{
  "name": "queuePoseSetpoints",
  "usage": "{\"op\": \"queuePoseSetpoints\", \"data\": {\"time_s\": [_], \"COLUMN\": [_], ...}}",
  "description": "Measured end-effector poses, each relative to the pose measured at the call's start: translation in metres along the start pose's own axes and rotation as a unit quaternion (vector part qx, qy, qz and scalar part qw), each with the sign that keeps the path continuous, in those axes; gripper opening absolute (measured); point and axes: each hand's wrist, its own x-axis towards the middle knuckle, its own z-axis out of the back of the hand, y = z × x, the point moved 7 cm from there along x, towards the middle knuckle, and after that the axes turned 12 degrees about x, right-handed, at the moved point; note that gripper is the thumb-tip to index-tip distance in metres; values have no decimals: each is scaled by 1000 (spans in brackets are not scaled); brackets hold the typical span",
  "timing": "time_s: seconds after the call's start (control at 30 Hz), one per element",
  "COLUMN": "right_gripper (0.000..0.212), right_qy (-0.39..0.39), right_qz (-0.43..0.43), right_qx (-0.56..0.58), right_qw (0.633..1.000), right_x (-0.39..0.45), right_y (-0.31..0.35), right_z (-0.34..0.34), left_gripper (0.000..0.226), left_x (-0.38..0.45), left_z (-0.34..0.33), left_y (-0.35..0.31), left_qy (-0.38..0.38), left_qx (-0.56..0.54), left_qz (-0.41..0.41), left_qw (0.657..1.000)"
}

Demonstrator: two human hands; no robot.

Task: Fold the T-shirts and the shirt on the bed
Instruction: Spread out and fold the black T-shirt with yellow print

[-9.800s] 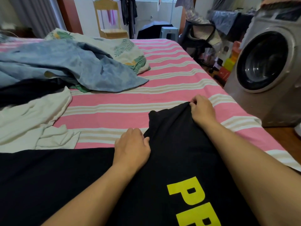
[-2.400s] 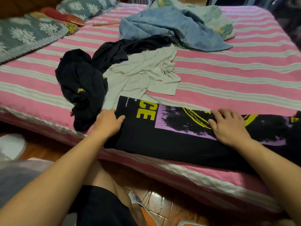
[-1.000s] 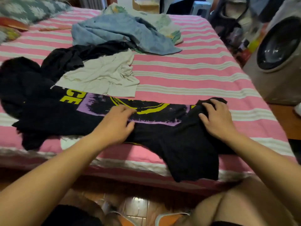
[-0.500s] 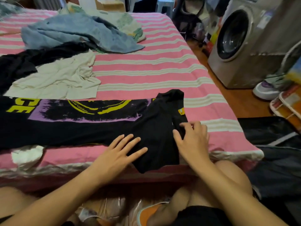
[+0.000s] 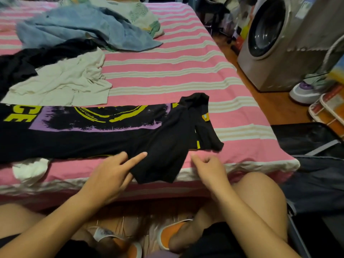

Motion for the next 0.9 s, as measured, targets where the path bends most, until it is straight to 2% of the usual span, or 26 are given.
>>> {"op": "queuePoseSetpoints", "data": {"time_s": [0.1, 0.17, 0.27, 0.3, 0.33, 0.37, 0.43, 0.47, 0.5, 0.53, 0.57, 0.63, 0.7, 0.8, 0.9], "right_gripper": [32, 30, 32, 33, 34, 32, 16, 8, 12, 20, 28, 36, 44, 44, 29], "right_qy": [45, 71, 80, 76, 67, 49, -43, -114, -176, -201, -193, -121, -50, -34, -40], "right_qz": [-13, -21, -47, -66, -80, -74, 20, 83, 134, 154, 149, 119, 146, 216, 212], "right_qx": [123, 123, 139, 148, 156, 162, 126, 89, 50, 12, -36, -149, -205, -222, -105], "right_qw": [991, 990, 986, 984, 982, 983, 991, 986, 974, 967, 969, 974, 967, 950, 971], "right_x": [-6, -13, -16, -17, -18, -18, -16, -15, -13, -4, 9, 35, 45, 45, 49], "right_y": [2, 6, 3, 1, -1, -2, 9, 19, 27, 30, 31, 28, 30, 37, 35], "right_z": [-11, -16, -27, -30, -32, -33, -14, 6, 27, 43, 55, 64, 63, 65, 71], "left_gripper": [68, 65, 61, 57, 53, 48, 41, 41, 38, 33, 29, 32, 37, 38, 39], "left_x": [-3, -8, -10, -11, -13, -16, -17, -18, -17, -18, -18, -16, -14, -13, -12], "left_z": [-3, -9, -12, -16, -21, -25, -29, -29, -28, -28, -26, -26, -27, -28, -27], "left_y": [-1, -7, -13, -14, -15, -18, -27, -30, -31, -31, -32, -34, -38, -40, -45], "left_qy": [60, 92, 78, 60, 41, 24, -4, -21, -37, -47, -49, -39, -33, -36, -32], "left_qx": [-130, -286, -445, -505, -576, -650, -763, -790, -803, -799, -783, -752, -743, -748, -755], "left_qz": [67, 132, 234, 277, 330, 376, 421, 433, 439, 451, 464, 478, 479, 478, 475], "left_qw": [987, 944, 861, 816, 747, 660, 490, 434, 401, 395, 411, 452, 466, 459, 451]}}
